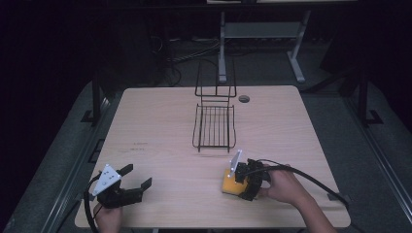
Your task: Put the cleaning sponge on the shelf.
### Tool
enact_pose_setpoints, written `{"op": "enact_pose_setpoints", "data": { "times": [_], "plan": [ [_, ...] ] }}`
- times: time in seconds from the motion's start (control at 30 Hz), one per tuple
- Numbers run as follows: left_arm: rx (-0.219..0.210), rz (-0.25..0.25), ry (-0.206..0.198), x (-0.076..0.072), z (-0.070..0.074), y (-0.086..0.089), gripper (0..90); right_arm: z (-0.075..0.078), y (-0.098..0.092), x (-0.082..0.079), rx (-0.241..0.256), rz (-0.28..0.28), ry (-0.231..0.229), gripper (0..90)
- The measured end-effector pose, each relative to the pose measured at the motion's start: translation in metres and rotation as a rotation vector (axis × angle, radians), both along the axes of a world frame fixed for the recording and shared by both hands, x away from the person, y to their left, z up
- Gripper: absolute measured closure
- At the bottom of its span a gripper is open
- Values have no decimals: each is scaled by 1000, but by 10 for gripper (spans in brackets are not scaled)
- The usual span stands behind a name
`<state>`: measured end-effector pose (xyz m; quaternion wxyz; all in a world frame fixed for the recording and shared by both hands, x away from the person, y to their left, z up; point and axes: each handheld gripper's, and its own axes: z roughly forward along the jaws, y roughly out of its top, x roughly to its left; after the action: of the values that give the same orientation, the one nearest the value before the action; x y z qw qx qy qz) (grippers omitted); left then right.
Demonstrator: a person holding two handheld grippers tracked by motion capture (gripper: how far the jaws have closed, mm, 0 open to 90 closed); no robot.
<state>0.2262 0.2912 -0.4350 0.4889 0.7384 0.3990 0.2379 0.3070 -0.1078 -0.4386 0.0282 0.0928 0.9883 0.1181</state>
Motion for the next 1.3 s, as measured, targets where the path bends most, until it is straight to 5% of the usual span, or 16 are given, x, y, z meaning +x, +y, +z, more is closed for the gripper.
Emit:
{"op": "enact_pose_setpoints", "data": {
  "times": [0.8,1.3],
  "plan": [
    [-30,7,3,2,-1,2,130,47,42,39,26,77,-74,218],
    [-32,4,8,4,-2,4,129,54,53,74,66,40,-61,217]
  ]
}}
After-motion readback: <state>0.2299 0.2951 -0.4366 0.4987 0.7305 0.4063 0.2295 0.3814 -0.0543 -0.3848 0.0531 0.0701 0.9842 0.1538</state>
